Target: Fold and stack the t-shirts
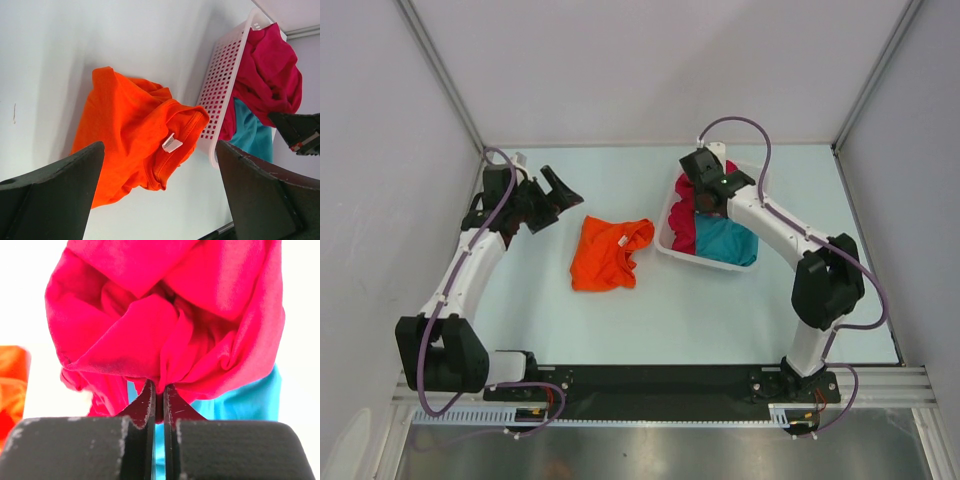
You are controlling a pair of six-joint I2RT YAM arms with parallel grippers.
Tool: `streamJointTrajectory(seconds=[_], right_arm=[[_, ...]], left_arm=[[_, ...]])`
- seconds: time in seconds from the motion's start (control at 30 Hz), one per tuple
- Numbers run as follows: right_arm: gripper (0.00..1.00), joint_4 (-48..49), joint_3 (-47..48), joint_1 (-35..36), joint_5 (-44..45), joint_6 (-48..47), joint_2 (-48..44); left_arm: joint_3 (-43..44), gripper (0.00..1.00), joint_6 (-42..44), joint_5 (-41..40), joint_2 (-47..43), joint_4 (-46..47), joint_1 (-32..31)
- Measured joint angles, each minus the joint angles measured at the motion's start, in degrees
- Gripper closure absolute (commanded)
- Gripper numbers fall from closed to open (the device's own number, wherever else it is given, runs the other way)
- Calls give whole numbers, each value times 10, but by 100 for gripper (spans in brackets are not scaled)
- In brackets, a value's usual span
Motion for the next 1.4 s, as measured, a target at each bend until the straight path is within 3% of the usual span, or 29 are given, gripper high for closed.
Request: streamJointTrajectory(seconds=[0.23,0.47,0.5,0.53,0.63,1.1,1.4], right_arm=[[100,-4,-36,34,49,14,-29],[98,-5,-19,-5,32,13,11],[90,-6,-9,-11,26,12,28],[73,-10,2,-16,21,11,45],[61,-31,53,-23,11,5,96],[60,-85,308,66,57,-38,121],[64,-92,339,90,0,-26,169]], left_arm=[[-13,0,0,8,-4,1,0],[-20,0,0,12,-11,2,0],[-20,0,0,12,-13,2,0],[-20,0,0,12,-14,2,0],[-20,1,0,12,-15,3,0],[-20,0,4,26,-16,2,0],[-20,0,5,26,-23,0,1]])
